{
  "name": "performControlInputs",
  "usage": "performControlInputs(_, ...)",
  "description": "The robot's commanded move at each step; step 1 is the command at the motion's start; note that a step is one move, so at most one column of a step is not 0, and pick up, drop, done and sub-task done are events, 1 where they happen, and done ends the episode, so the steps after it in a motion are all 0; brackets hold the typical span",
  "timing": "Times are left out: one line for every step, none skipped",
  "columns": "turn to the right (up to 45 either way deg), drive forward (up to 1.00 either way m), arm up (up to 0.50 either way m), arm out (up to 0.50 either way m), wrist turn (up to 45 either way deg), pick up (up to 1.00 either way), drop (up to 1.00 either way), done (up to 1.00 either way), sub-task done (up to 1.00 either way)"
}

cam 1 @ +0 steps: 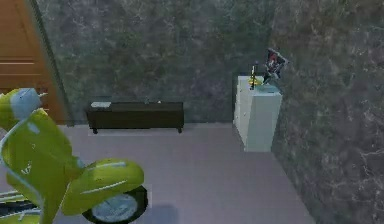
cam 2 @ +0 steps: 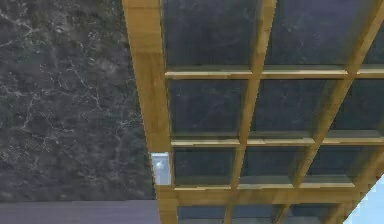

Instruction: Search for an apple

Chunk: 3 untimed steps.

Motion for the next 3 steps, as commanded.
performControlInputs(12.0, 0.0, 0.0, 0.0, 0.0, 0.0, 0.0, 0.0, 0.0)
performControlInputs(0.0, 0.8, 0.0, 0.0, 0.0, 0.0, 0.0, 0.0, 0.0)
performControlInputs(-15.0, 0.0, 0.0, 0.0, 0.0, 0.0, 0.0, 0.0, 0.0)
